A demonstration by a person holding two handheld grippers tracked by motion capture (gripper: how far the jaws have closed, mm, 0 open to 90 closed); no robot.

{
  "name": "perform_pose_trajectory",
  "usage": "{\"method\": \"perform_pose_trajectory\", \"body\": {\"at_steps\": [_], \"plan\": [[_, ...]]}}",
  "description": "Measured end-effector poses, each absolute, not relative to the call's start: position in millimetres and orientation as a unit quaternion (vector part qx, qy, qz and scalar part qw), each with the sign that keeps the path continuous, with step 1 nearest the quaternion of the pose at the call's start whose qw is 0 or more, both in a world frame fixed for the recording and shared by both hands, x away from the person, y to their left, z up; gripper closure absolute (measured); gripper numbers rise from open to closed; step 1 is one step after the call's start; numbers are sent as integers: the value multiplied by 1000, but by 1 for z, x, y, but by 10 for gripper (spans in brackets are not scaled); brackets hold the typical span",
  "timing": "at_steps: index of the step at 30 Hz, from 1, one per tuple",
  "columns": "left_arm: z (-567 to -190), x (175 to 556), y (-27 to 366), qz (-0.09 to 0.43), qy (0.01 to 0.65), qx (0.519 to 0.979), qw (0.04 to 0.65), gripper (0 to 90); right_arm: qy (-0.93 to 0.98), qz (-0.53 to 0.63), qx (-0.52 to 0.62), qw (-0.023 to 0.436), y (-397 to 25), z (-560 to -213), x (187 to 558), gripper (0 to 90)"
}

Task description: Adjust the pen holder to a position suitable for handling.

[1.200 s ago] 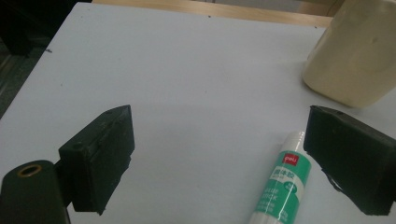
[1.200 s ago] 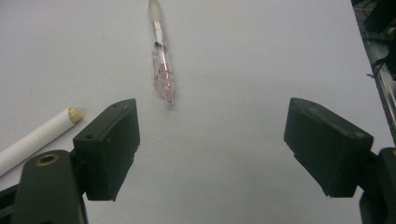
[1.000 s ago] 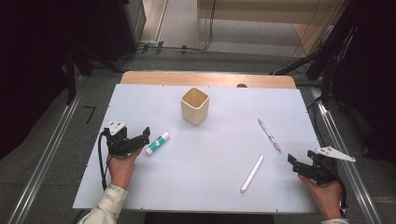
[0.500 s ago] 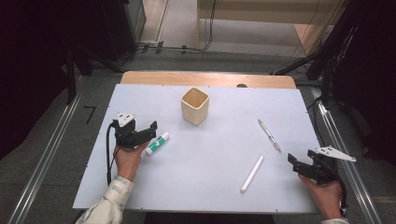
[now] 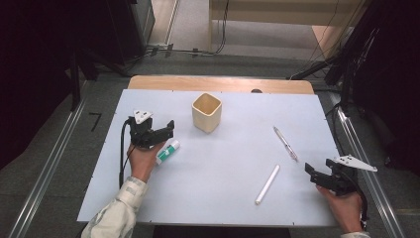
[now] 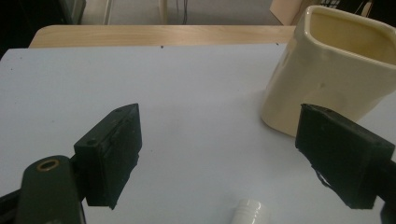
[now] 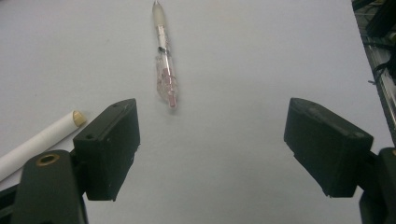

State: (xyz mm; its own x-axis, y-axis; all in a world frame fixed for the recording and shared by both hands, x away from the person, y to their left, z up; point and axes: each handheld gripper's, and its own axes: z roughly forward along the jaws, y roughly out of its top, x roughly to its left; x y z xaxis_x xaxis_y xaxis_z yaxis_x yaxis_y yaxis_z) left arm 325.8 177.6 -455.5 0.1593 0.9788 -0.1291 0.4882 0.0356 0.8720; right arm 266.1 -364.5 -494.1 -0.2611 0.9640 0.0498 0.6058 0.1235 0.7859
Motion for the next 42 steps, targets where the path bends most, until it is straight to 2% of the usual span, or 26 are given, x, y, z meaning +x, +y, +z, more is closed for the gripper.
{"method": "perform_pose_trajectory", "body": {"at_steps": [11, 42], "plan": [[-452, 344, 168, 281, 565, 641, 437, 222, 708, 365, 552, 247, -364, -493, 266, 170], [-437, 387, 141, 265, 560, 647, 444, 218, 711, 371, 546, 243, -362, -494, 267, 173]]}}
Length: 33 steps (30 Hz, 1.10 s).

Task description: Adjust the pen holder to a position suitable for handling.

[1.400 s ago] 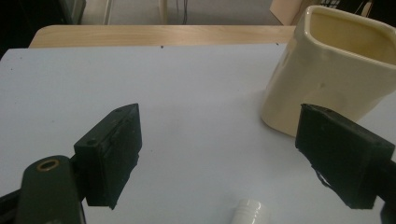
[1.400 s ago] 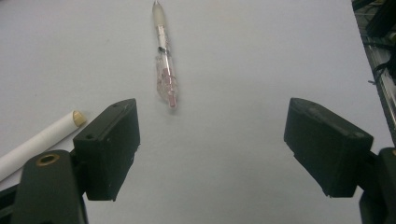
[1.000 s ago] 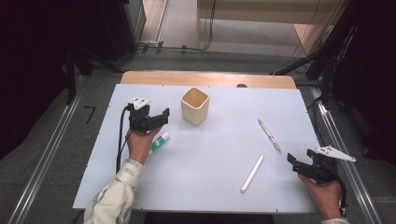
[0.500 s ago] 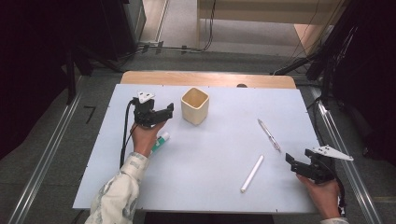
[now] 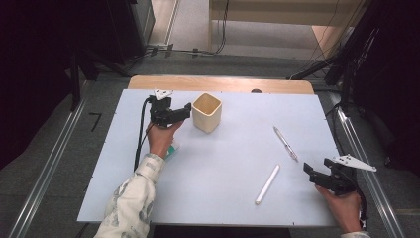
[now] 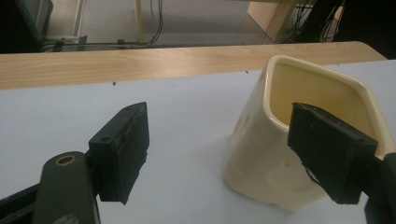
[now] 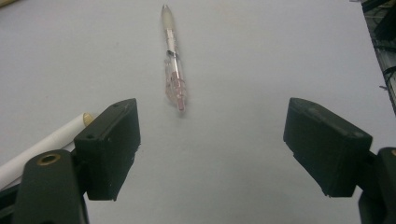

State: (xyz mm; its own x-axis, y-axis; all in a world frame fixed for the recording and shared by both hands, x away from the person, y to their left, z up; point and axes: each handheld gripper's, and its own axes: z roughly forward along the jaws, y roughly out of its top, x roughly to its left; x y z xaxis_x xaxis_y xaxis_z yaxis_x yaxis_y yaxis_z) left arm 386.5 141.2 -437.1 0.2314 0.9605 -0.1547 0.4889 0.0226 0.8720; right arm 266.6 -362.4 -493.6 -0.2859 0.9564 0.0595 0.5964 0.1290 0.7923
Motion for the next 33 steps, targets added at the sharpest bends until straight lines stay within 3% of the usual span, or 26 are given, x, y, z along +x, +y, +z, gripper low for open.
{"method": "perform_pose_trajectory", "body": {"at_steps": [15, 33], "plan": [[-438, 408, 127, 255, 558, 655, 442, 233, 711, 371, 547, 240, -362, -494, 266, 178], [-446, 425, 113, 230, 548, 678, 434, 391, 711, 374, 546, 237, -363, -494, 266, 191]]}}
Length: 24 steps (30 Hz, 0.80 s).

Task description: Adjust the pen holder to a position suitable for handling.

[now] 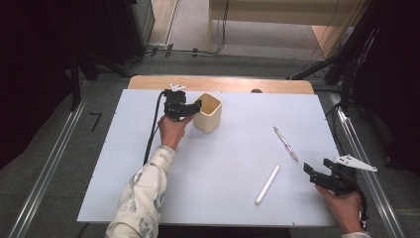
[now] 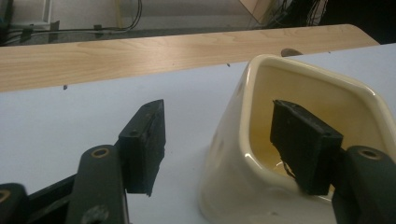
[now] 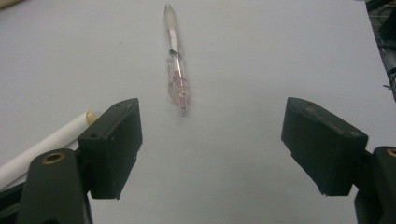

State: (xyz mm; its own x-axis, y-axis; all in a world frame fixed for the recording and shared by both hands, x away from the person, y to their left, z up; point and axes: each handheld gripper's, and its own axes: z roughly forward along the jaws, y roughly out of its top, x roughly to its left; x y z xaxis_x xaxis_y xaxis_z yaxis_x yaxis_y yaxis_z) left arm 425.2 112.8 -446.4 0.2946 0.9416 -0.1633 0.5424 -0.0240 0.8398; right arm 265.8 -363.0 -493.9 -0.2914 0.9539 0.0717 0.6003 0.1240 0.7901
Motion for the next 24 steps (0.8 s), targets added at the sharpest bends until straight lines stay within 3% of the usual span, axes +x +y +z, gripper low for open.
{"method": "perform_pose_trajectory", "body": {"at_steps": [5, 16, 24], "plan": [[-447, 426, 108, 231, 542, 682, 433, 471, 712, 374, 546, 236, -364, -494, 266, 197], [-447, 427, 101, 238, 538, 691, 420, 739, 712, 375, 545, 234, -364, -495, 266, 203], [-446, 427, 99, 247, 543, 689, 412, 786, 713, 376, 545, 233, -363, -494, 266, 206]]}}
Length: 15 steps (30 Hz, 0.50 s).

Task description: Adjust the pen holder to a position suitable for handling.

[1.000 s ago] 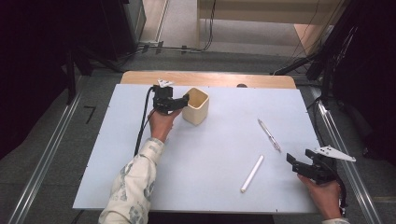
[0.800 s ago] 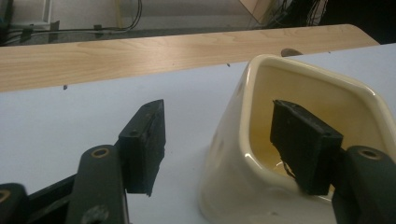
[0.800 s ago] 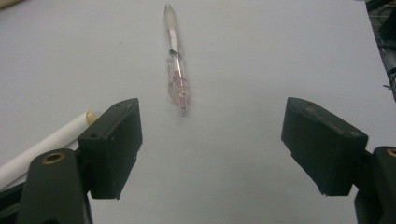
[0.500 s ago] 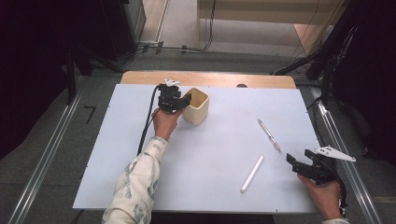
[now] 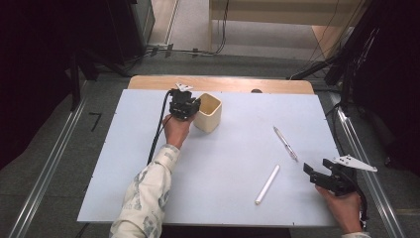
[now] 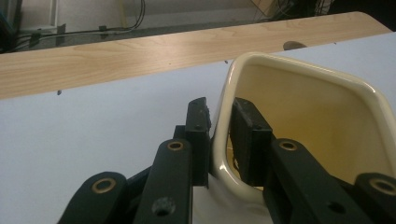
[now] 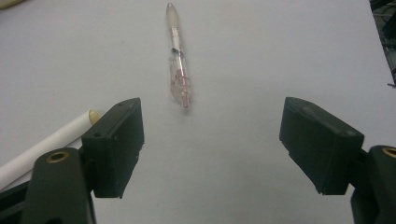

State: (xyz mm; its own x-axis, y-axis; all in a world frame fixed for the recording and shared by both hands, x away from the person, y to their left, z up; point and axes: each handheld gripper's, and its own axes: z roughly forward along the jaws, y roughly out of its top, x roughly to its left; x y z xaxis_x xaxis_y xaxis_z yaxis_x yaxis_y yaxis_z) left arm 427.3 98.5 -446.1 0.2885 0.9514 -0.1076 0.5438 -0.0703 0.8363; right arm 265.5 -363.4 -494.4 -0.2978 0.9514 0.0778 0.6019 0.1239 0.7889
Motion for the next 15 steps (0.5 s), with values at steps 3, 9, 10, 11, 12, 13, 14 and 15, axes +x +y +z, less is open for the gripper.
{"method": "perform_pose_trajectory", "body": {"at_steps": [3, 9, 10, 11, 12, 13, 14, 15], "plan": [[-446, 427, 98, 250, 543, 689, 409, 792, 712, 376, 546, 232, -364, -494, 266, 206], [-445, 426, 97, 254, 545, 690, 403, 804, 712, 377, 545, 232, -363, -494, 266, 209], [-445, 426, 97, 254, 545, 690, 403, 805, 712, 378, 545, 232, -363, -494, 266, 209], [-445, 426, 97, 253, 546, 690, 402, 805, 712, 378, 545, 232, -363, -494, 266, 209], [-445, 426, 97, 253, 546, 690, 402, 808, 711, 378, 545, 231, -363, -494, 265, 209], [-445, 425, 96, 254, 547, 689, 401, 809, 711, 378, 546, 231, -364, -494, 265, 210], [-445, 425, 96, 254, 547, 689, 401, 810, 711, 378, 546, 231, -364, -494, 265, 210], [-445, 425, 96, 254, 547, 689, 401, 811, 710, 378, 547, 231, -364, -494, 265, 211]]}}
